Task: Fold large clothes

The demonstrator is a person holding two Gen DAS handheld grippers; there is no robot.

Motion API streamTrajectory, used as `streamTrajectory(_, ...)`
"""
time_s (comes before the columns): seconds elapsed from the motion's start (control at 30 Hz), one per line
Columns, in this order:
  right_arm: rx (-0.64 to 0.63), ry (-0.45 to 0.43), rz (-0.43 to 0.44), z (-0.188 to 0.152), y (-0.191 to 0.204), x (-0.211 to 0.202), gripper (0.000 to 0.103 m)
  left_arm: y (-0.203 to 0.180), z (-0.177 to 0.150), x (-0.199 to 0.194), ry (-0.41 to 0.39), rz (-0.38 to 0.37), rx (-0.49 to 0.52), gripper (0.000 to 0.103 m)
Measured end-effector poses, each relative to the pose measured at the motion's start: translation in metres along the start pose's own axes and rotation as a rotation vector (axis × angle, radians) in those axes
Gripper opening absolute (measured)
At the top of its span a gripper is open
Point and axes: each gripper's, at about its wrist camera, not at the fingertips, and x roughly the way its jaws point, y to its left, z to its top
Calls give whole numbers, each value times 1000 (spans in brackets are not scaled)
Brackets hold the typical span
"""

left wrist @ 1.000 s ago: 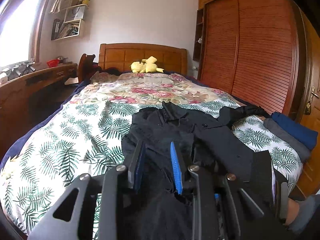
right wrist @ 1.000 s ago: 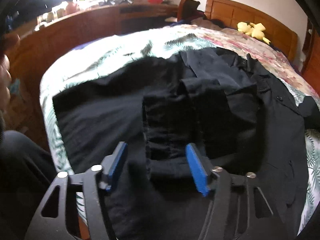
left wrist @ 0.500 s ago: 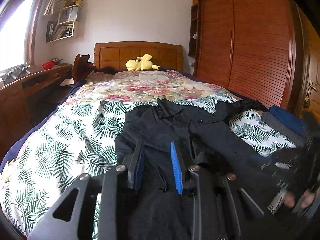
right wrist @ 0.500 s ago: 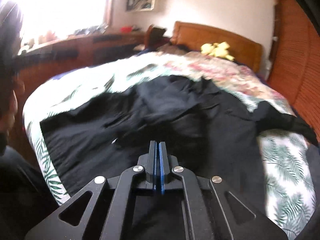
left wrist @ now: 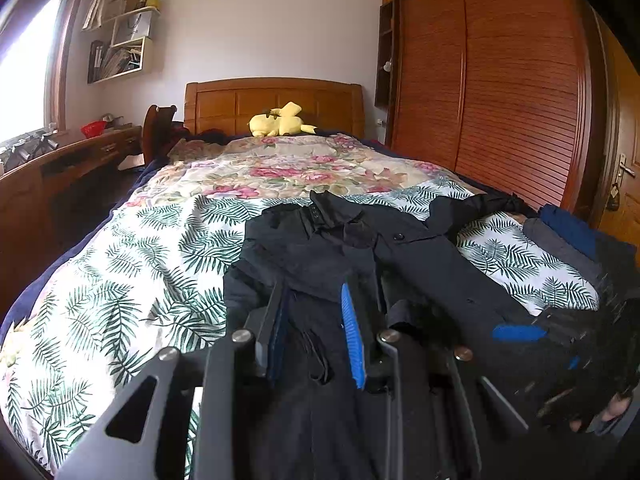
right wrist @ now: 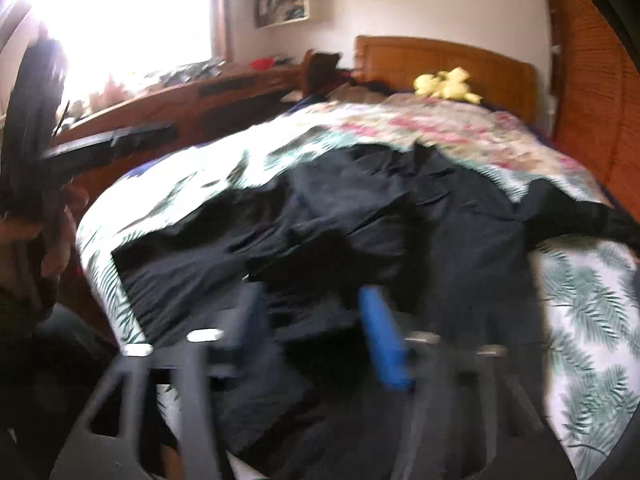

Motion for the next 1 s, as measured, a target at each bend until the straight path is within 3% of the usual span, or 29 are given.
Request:
streamTrajectory(0.23, -110, 174, -5, -16, 26, 55, 62, 1, -1, -1, 1, -4, 4, 24)
streamTrajectory(0.4, -185, 250, -62, -23, 28, 80, 35, 1, -1, -1, -1, -7, 4, 24)
streamTrajectory(0.47, -178, 254, -57, -23, 24, 80, 10, 1, -2, -1, -1, -8, 6, 24)
streamTrajectory(0.57, -203, 226, -88, -22, 23, 72, 3, 0, -2, 0, 4, -10, 9, 24)
streamTrajectory(1.0, -30, -9, -167, 0, -17, -36, 1, -3, -1, -1, 2, -20, 13, 25)
